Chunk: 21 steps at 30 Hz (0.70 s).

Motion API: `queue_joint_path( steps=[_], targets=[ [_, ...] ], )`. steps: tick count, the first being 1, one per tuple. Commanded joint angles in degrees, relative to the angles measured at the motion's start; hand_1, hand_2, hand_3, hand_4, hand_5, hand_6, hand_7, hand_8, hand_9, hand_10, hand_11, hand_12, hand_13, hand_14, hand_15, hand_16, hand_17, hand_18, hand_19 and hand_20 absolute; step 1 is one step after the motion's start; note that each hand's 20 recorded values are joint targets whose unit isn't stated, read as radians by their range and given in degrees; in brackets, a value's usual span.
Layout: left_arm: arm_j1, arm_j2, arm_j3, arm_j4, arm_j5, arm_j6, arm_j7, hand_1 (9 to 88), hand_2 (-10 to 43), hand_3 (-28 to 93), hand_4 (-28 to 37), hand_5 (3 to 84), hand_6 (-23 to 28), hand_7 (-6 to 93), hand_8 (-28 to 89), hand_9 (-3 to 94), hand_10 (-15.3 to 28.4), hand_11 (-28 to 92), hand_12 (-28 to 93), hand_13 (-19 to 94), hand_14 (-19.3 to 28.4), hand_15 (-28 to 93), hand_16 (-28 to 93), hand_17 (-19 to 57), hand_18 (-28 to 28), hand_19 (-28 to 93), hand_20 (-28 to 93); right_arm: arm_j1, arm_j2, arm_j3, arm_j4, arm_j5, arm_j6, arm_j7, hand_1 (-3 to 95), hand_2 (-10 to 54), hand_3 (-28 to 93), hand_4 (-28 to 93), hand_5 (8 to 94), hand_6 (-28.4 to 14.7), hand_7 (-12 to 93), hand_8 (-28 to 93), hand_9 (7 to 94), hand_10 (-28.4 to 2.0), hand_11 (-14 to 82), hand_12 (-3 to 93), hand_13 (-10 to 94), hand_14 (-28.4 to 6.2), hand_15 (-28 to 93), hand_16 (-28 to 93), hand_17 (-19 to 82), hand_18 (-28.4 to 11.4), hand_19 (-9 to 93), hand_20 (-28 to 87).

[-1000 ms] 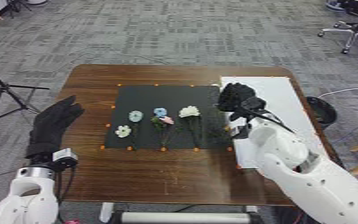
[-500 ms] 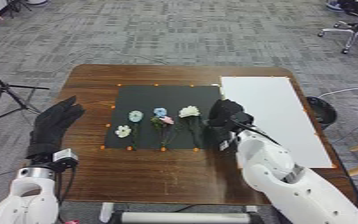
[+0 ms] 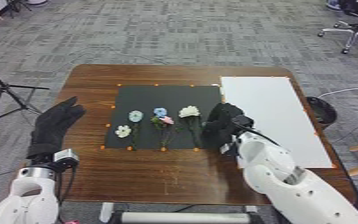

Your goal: Arrange flowers

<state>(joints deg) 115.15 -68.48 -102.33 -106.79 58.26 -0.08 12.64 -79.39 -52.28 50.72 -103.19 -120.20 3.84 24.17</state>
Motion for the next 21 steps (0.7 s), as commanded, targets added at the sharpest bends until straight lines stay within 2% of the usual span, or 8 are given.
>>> queue_joint_path(
  steps=[1,10,14,16,18,21],
  targets=[
    [0.12,0.16,0.21,-0.02,0.38,-0.95,-0.45,27.3,-1.1,69,-25.0,44.9,3.6,12.8,-7,46.7,14.1,21,13,36,18.5,23,0,4.3,14.3,14,20,-0.48,0.13,1.11,-1.54,0.34,-0.97,-1.09,40.3,-9.5,63,-14,68.9,-1.0,13,-9,76.3,-12.7,13.1,15.5,75,-8.8,67,33,33,-22.9,69,55],
    [0.05,0.32,-0.04,0.04,0.69,-1.68,0.06,26.6,-3.4,70,-24.6,44.7,3.6,12.8,-7,46.4,14.0,21,13,36,18.5,23,0,4.3,14.3,14,20,-0.69,1.03,3.78,-4.76,1.55,-1.34,-1.95,34.0,-9.5,64,-15,65.3,-1.6,12,-9,72.6,-14.6,10.8,14.5,74,-9.5,65,33,32,-23.4,68,55],
    [0.41,0.15,-0.08,-0.45,0.81,-1.59,0.41,26.3,-4.9,70,-24.3,44.4,3.5,12.8,-7,46.3,14.0,20,13,36,18.6,22,1,4.2,14.3,14,20,-3.14,1.06,10.13,-7.76,9.19,-2.91,-4.88,31.4,-9.5,63,-15,63.9,-2.0,12,-8,69.1,-15.3,10.0,14.9,71,-11.2,62,32,30,-23.5,64,53],
    [0.97,-0.33,-0.51,-1.41,2.43,-1.72,1.04,26.3,-5.0,70,-24.4,44.4,3.5,12.8,-7,46.2,13.9,20,13,36,18.6,22,1,4.2,14.4,14,20,-6.54,-0.03,18.84,-9.44,20.67,-10.95,-9.25,28.2,-8.4,64,-13,62.5,-2.7,11,-8,65.7,-16.0,8.9,15.0,69,-12.6,50,28,28,-22.2,57,49],
    [1.36,-0.75,-0.76,-2.61,4.06,-2.15,1.92,26.3,-4.9,70,-24.6,44.4,3.4,12.7,-7,46.2,13.9,20,13,35,18.6,22,1,4.2,14.3,14,20,-11.38,-1.56,28.21,-11.05,33.55,-17.88,-11.22,27.4,-4.0,64,-14,60.8,-2.7,10,-8,62.8,-15.6,8.3,14.2,66,-13.5,35,27,27,-20.5,50,43],
    [2.08,-0.97,-1.23,-4.35,7.57,-2.77,3.29,26.1,-4.6,70,-24.9,44.5,3.4,12.7,-7,46.3,14.0,20,13,36,18.6,22,1,4.3,14.3,13,20,-20.06,-3.47,37.72,-13.08,58.10,-15.79,-14.31,25.5,0.9,63,-15,58.0,-2.8,10,-7,58.5,-15.5,7.6,13.6,56,-15.1,18,25,24,-18.6,38,36]
  ],
)
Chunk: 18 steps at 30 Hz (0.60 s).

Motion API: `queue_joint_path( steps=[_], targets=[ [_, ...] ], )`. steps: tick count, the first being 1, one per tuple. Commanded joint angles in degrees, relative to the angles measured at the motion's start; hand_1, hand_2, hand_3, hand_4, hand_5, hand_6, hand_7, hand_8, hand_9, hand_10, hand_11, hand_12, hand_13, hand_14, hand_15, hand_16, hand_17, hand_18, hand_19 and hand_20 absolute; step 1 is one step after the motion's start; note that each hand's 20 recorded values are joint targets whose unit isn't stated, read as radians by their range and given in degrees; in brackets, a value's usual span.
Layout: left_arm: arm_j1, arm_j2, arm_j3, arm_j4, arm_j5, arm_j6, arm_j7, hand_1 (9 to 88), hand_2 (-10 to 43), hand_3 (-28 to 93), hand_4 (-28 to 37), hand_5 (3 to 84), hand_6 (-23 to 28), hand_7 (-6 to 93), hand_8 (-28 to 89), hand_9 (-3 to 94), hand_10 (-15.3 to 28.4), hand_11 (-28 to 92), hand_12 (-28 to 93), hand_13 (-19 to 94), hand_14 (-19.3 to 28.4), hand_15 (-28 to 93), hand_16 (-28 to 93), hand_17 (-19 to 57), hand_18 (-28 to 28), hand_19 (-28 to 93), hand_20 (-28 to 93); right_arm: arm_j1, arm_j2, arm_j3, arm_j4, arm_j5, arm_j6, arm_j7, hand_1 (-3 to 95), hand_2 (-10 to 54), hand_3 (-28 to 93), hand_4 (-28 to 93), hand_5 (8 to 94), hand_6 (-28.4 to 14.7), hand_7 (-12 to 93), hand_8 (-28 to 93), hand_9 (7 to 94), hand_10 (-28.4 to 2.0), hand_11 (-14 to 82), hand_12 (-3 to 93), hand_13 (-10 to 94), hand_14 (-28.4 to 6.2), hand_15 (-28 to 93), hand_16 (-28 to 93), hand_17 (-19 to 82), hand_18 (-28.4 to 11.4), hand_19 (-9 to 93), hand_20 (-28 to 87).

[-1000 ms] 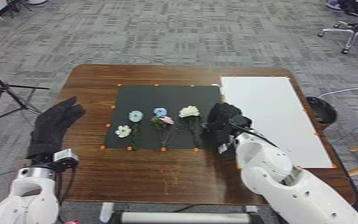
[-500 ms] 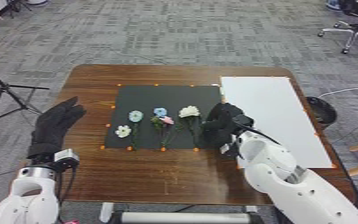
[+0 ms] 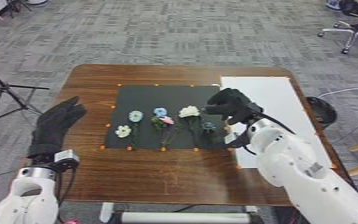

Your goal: Arrange flowers

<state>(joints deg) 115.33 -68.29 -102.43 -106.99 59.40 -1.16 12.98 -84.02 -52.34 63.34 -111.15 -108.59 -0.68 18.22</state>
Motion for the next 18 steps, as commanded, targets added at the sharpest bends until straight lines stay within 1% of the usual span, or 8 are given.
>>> queue_joint_path(
  steps=[1,4,7,8,10,12,14,18],
  targets=[
    [2.09,-1.17,-1.21,-4.63,7.17,-1.73,3.26,26.0,-4.5,70,-24.9,44.6,3.3,12.8,-7,46.4,14.0,20,13,36,18.6,22,1,4.3,14.3,13,20,-17.59,-3.75,26.97,-5.58,55.14,-9.73,-9.47,23.8,1.4,63,-15,56.5,-2.8,9,-7,57.0,-15.7,7.3,13.5,52,-15.6,16,24,24,-18.3,34,34],
    [3.53,-1.41,-1.62,-6.20,8.39,-1.76,4.21,25.6,-4.0,70,-25.2,44.9,3.1,12.9,-7,46.4,14.0,20,13,36,18.5,22,1,4.4,14.2,12,20,-22.20,-5.95,30.26,-7.14,66.21,-6.53,-15.27,16.7,3.4,64,-15,51.0,-2.7,6,-7,50.9,-15.9,6.0,12.7,43,-16.3,12,22,21,-19.3,27,32],
    [4.87,-1.66,-2.06,-7.73,9.55,-1.96,5.13,25.5,-3.8,70,-25.7,45.2,3.1,12.7,-7,46.5,14.0,20,13,36,18.4,21,1,4.9,13.8,10,19,-24.85,-9.79,33.47,-8.58,58.22,-8.39,-20.36,10.0,5.4,65,-15,43.2,-1.8,4,-6,43.0,-15.4,4.4,11.4,33,-15.6,8,19,17,-18.5,18,28],
    [5.42,-1.95,-2.43,-8.37,10.26,-2.21,5.31,25.3,-3.5,70,-25.8,45.4,3.0,12.6,-7,46.6,14.1,20,13,36,18.4,21,1,5.1,13.4,10,18,-25.41,-11.26,34.42,-9.08,55.21,-9.54,-21.50,8.2,5.7,65,-16,41.7,-1.6,3,-6,40.6,-15.1,3.8,11.0,30,-15.2,7,18,15,-18.2,15,26],
    [6.50,-2.87,-3.87,-9.80,12.47,-4.10,5.07,25.1,-3.1,70,-26.3,45.7,3.0,12.2,-7,47.0,14.2,19,12,36,18.3,20,0,5.9,12.1,7,17,-26.38,-14.30,35.83,-10.14,47.68,-11.53,-23.25,5.6,6.7,65,-17,40.5,-1.3,3,-6,37.7,-14.6,3.1,10.3,26,-14.4,5,17,14,-16.8,11,24],
    [7.40,-3.42,-4.27,-10.95,14.63,-3.74,5.71,25.0,-2.6,70,-26.6,46.1,3.1,11.6,-7,47.5,14.2,18,11,36,17.5,15,-1,6.3,10.5,4,16,-27.33,-16.84,36.79,-11.19,39.74,-13.15,-24.69,3.1,7.6,65,-17,42.5,-1.6,3,-6,37.2,-14.6,3.1,9.9,24,-13.9,4,16,12,-15.7,9,23],
    [8.28,-3.80,-4.53,-12.03,15.99,-3.85,6.10,24.9,-2.5,70,-26.9,46.3,3.4,10.5,-7,47.5,14.2,17,11,34,16.7,12,-1,6.3,8.8,2,15,-28.59,-17.88,36.71,-11.90,37.95,-13.27,-26.12,1.0,7.9,65,-18,44.0,-2.0,3,-6,36.9,-14.9,3.1,9.7,23,-13.9,3,16,11,-15.4,9,23],
    [8.37,-4.04,-4.56,-12.98,19.13,-3.53,6.97,24.3,-2.7,70,-27.1,44.7,3.5,8.4,-7,46.6,14.4,15,9,30,14.4,8,-1,5.5,6.8,1,14,-30.30,-17.09,36.48,-12.40,40.04,-12.80,-27.63,-0.8,7.8,65,-19,42.2,-2.2,2,-6,35.9,-14.5,2.8,9.4,22,-13.6,3,15,10,-14.9,7,22]
  ],
)
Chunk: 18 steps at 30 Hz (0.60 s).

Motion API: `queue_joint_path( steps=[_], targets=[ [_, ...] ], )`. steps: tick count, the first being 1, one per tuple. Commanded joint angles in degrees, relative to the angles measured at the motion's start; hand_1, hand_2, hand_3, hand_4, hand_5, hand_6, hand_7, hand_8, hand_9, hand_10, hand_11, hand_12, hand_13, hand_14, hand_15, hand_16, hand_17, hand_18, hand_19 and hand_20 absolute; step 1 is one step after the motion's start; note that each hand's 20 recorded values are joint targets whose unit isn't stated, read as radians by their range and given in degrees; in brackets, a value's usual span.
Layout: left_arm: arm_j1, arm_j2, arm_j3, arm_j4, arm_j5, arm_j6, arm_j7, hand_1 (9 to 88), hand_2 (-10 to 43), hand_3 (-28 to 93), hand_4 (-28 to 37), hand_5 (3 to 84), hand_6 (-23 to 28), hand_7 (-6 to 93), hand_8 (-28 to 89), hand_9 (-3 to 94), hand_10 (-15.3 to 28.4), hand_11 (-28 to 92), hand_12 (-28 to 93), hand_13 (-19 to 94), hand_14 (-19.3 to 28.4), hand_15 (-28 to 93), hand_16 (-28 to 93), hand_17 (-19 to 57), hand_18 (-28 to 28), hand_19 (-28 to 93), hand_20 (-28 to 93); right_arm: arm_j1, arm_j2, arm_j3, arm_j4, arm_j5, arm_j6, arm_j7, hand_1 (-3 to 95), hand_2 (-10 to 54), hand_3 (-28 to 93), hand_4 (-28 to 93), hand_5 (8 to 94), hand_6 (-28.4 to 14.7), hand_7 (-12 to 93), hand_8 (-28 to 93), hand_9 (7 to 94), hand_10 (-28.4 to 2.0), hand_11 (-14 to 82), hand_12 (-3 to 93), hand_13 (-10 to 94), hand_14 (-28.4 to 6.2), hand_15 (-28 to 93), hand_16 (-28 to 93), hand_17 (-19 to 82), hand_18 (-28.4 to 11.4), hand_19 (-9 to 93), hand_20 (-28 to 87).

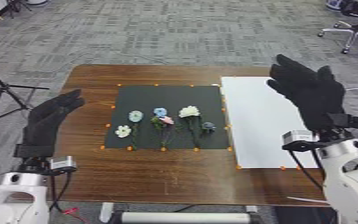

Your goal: Arrange flowers

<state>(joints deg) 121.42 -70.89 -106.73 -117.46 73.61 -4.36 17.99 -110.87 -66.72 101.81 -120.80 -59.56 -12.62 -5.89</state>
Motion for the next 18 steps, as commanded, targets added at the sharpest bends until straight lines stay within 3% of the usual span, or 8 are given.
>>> queue_joint_path(
  steps=[1,5,8,10,12,13,15,18],
  targets=[
    [2.32,-1.35,-0.06,-2.54,5.28,0.12,2.09,24.1,-2.8,71,-27.2,44.5,3.5,8.2,-7,46.3,14.4,14,9,29,14.0,7,-2,5.3,6.6,1,14,-3.74,-2.55,-1.68,-2.74,-9.32,-1.09,-3.30,-1.0,7.8,66,-19,41.7,-2.0,2,-6,35.8,-14.4,2.8,9.4,22,-13.6,3,15,10,-14.9,7,22],
    [2.87,-2.21,0.06,-2.89,5.22,0.24,1.92,23.6,-2.9,71,-27.6,43.3,3.1,7.7,-7,45.6,14.2,14,9,28,13.3,7,-2,4.9,6.2,1,14,-4.65,-2.79,-0.24,-3.30,-8.45,-2.42,-0.96,-1.2,7.4,66,-19,40.9,-1.9,3,-6,36.2,-14.3,3.1,9.4,23,-14.6,3,16,10,-15.5,7,22],
    [2.92,-4.86,0.34,-3.36,7.49,0.83,1.47,23.1,-2.8,71,-27.9,43.4,3.1,7.9,-7,45.2,14.3,14,9,28,13.3,7,-2,4.6,6.3,1,14,-4.68,-3.58,0.82,-3.17,-8.92,-6.00,0.84,1.3,7.1,67,-18,44.6,-2.0,4,-6,41.1,-14.5,4.7,10.1,30,-16.0,8,17,13,-17.8,10,23],
    [3.52,-5.85,0.81,-3.71,7.18,0.87,2.05,23.2,-2.6,71,-28.1,44.1,3.2,8.6,-6,45.4,14.1,14,10,29,14.3,8,-1,4.1,8.0,3,14,-5.17,-3.98,-0.08,-3.23,-9.74,-5.45,0.10,2.6,6.7,67,-18,47.4,-2.1,5,-6,44.2,-14.6,5.5,10.5,34,-16.1,9,17,15,-18.4,10,23],
    [3.73,-5.88,1.29,-3.71,7.36,0.98,2.62,23.8,-2.4,71,-28.1,45.4,3.0,9.9,-6,45.8,14.2,15,10,32,15.8,9,0,4.1,9.6,4,14,-5.47,-4.82,-0.17,-3.14,-9.82,-6.68,-0.29,3.4,6.4,68,-17,48.4,-2.1,5,-6,44.9,-14.6,5.5,10.7,34,-16.0,10,17,15,-18.4,10,23],
    [3.62,-5.65,1.67,-3.53,7.69,1.80,3.03,24.1,-2.2,71,-28.1,45.8,3.1,10.3,-6,46.1,14.2,16,10,33,16.0,10,0,4.2,10.0,5,14,-5.53,-4.81,-0.55,-3.07,-9.71,-6.11,-0.77,3.7,6.3,68,-17,48.6,-2.1,5,-6,45.1,-14.7,5.5,10.7,34,-15.9,10,17,15,-18.4,10,23],
    [3.10,-5.57,3.10,-2.78,7.66,5.63,4.91,24.5,-2.1,71,-28.0,46.5,3.1,10.8,-7,46.6,14.3,16,11,33,16.1,10,0,4.4,10.0,5,14,-5.61,-4.52,-0.99,-3.08,-9.16,-5.29,-0.65,4.2,6.0,68,-17,48.9,-2.0,5,-6,45.3,-14.7,5.4,10.8,35,-15.8,10,17,15,-18.3,10,23],
    [2.91,-5.65,4.60,-2.43,4.51,9.52,6.83,25.0,-1.9,72,-27.6,48.3,3.2,12.2,-7,48.4,14.6,17,11,36,16.2,12,0,5.8,9.6,6,14,-4.69,-4.26,-1.23,-2.74,-9.74,-6.18,-0.51,4.7,5.9,69,-17,49.2,-1.8,6,-6,45.8,-14.7,5.5,10.9,35,-15.7,10,17,16,-18.1,10,23]
  ],
)
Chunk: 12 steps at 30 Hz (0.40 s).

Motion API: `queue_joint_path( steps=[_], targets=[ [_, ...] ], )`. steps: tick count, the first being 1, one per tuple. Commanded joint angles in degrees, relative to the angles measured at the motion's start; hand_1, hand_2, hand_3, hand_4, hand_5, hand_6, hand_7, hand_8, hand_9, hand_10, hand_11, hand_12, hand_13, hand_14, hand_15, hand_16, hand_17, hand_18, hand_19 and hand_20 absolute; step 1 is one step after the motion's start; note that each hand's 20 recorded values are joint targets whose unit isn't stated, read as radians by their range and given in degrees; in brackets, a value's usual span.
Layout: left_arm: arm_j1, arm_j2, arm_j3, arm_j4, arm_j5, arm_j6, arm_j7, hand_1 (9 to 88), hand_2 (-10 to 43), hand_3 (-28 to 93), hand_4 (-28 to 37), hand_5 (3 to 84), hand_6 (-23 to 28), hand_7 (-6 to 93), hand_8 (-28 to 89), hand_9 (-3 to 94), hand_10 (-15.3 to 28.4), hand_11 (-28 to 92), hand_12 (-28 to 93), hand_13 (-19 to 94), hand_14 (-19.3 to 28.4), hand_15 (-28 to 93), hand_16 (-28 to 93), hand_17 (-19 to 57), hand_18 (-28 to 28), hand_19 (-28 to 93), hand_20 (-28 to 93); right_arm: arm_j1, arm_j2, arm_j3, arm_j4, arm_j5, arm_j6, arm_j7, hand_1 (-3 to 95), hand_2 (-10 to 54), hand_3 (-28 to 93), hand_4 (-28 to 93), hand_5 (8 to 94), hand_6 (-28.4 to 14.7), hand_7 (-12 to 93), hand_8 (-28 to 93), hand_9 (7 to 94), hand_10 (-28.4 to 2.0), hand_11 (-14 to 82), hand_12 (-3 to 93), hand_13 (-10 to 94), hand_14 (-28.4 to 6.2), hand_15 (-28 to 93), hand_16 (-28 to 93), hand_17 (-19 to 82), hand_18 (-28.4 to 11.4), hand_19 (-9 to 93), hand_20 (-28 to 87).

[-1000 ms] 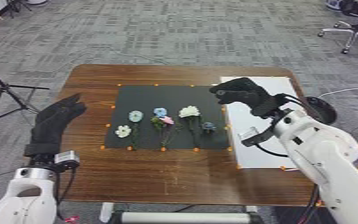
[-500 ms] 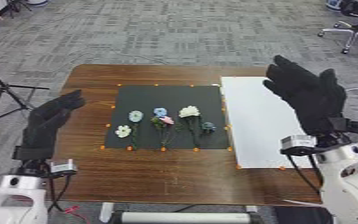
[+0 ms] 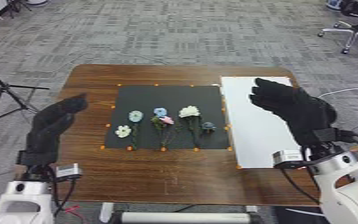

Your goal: Arrange flowers

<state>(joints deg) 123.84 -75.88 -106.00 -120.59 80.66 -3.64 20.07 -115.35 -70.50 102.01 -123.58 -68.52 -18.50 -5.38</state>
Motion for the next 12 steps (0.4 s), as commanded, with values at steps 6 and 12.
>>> queue_joint_path(
  steps=[6,12],
  targets=[
    [0.77,-0.91,4.40,0.84,-5.62,10.16,6.05,25.5,-1.7,72,-26.8,50.5,3.5,13.4,-7,51.0,14.9,19,10,38,16.9,15,-1,7.8,9.6,8,15,0.02,-0.50,-1.85,0.23,-0.88,-1.61,-0.75,5.4,5.9,69,-16,49.6,-1.7,6,-6,46.4,-14.6,5.6,11.2,35,-15.8,11,16,16,-18.1,10,23],
    [0.55,-0.80,4.36,1.06,-6.02,9.99,5.98,26.1,-1.8,73,-26.2,50.8,3.3,14.1,-8,51.3,15.0,20,11,39,17.2,16,-2,7.9,10.0,9,16,0.12,-0.64,-2.35,0.43,-0.69,-1.93,-0.63,6.1,5.9,69,-16,49.9,-1.8,6,-6,46.8,-14.6,5.8,11.5,37,-16.6,11,17,16,-18.2,10,24]
  ],
)
